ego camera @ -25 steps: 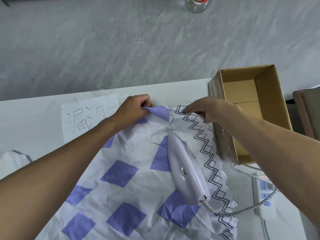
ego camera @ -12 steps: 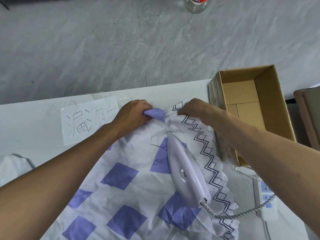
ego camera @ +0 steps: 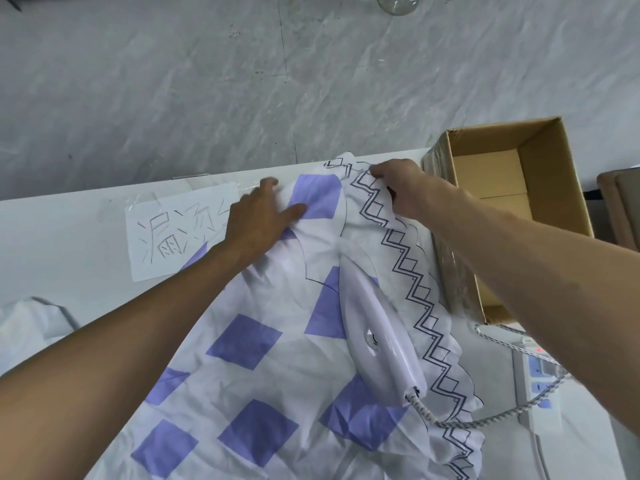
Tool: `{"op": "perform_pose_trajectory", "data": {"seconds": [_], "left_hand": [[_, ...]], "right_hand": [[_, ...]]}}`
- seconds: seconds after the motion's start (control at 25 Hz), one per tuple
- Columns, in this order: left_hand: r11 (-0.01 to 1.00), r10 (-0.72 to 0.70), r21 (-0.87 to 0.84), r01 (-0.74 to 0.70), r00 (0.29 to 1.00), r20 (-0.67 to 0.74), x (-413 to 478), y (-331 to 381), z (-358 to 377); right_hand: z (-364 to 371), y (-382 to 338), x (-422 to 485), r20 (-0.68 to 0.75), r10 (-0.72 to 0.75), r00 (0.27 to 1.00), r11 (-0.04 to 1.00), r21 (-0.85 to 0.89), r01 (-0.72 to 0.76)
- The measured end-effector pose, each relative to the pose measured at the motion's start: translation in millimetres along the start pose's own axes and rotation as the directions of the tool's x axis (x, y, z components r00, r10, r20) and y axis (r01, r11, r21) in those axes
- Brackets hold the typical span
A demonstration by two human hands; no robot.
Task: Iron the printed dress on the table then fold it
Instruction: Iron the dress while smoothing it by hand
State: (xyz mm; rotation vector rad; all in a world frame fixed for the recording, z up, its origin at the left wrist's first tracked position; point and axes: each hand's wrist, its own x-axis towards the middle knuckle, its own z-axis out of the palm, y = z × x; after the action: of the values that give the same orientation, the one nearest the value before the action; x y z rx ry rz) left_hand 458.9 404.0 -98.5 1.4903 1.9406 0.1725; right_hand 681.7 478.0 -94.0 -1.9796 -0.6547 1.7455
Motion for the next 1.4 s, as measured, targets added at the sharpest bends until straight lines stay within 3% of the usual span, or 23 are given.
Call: {"op": "perform_pose_trajectory", "data": {"seconds": [0.08,0.12,0.16,0.2,0.28,0.32,0.36,0.44,0.48,0.56,0.64,0.72,0.84,0.96,1.04,1.16,1.28,1.4], "left_hand": [[0.984,-0.067,-0.162,0.075,0.996,0.06,3,-5,-7],[0.961,-0.055,-0.272,0.055,0.998,0.008,5,-7,-11],[0.942,-0.043,-0.335,0.016,0.996,-0.073,8,-6,-13],[0.951,-0.016,-0.307,-0.031,0.988,-0.151,9,-5,-13],[0.996,0.087,0.003,-0.09,0.954,-0.285,-4,-7,-6],[0.974,0.212,0.15,-0.171,0.923,-0.321,-16,-12,0],[0.92,0.36,0.276,-0.277,0.876,-0.322,-31,-20,6],[0.764,0.573,0.471,-0.441,0.8,-0.181,-70,-41,19],[0.707,0.588,0.528,-0.471,0.806,-0.069,-87,-55,27],[0.655,0.509,0.609,-0.447,0.857,0.081,-109,-79,44],[0.654,0.401,0.643,-0.398,0.903,0.151,-114,-93,51],[0.686,0.323,0.611,-0.396,0.917,0.232,-110,-93,53],[0.712,0.341,0.555,-0.429,0.903,0.26,-107,-92,53],[0.753,0.34,0.579,-0.311,0.938,0.061,-117,-106,48],[0.77,0.312,0.585,-0.255,0.95,0.004,-119,-119,49],[0.786,0.329,0.55,-0.283,0.944,0.014,-113,-134,58],[0.867,0.285,0.441,-0.233,0.957,-0.053,-110,-142,66],[0.836,0.318,0.496,-0.236,0.944,-0.086,-110,-149,71]], "right_hand": [[7,-11,-9,-0.009,-0.112,0.994,0.986,0.125,0.113],[10,-17,-11,-0.038,-0.191,0.981,0.97,0.149,0.194],[13,-19,-8,-0.098,-0.26,0.961,0.96,0.085,0.269],[14,-19,-12,-0.139,-0.319,0.937,0.947,-0.093,0.309],[17,-6,-27,-0.228,-0.405,0.885,0.831,-0.497,0.252],[16,7,-39,-0.203,-0.49,0.848,0.75,-0.594,0.291],[15,23,-57,-0.132,-0.596,0.792,0.64,-0.674,0.369],[6,63,-98,0.025,-0.728,0.685,0.41,-0.785,0.464],[-2,85,-119,0.088,-0.729,0.679,0.327,-0.827,0.458],[-17,130,-158,0.143,-0.614,0.776,0.221,-0.913,0.343],[-20,166,-180,0.1,-0.466,0.879,0.199,-0.956,0.214],[-12,186,-187,0.086,-0.428,0.9,0.297,-0.927,0.23],[-2,187,-188,0.061,-0.5,0.864,0.459,-0.827,0.324],[2,155,-194,-0.024,-0.608,0.793,0.5,-0.788,0.36],[14,126,-189,0.025,-0.664,0.748,0.438,-0.797,0.416],[59,104,-164,0.208,-0.628,0.75,0.325,-0.805,0.496],[97,104,-139,0.262,-0.568,0.78,0.211,-0.87,0.446],[104,104,-120,0.305,-0.57,0.762,0.057,-0.911,0.407]]}}
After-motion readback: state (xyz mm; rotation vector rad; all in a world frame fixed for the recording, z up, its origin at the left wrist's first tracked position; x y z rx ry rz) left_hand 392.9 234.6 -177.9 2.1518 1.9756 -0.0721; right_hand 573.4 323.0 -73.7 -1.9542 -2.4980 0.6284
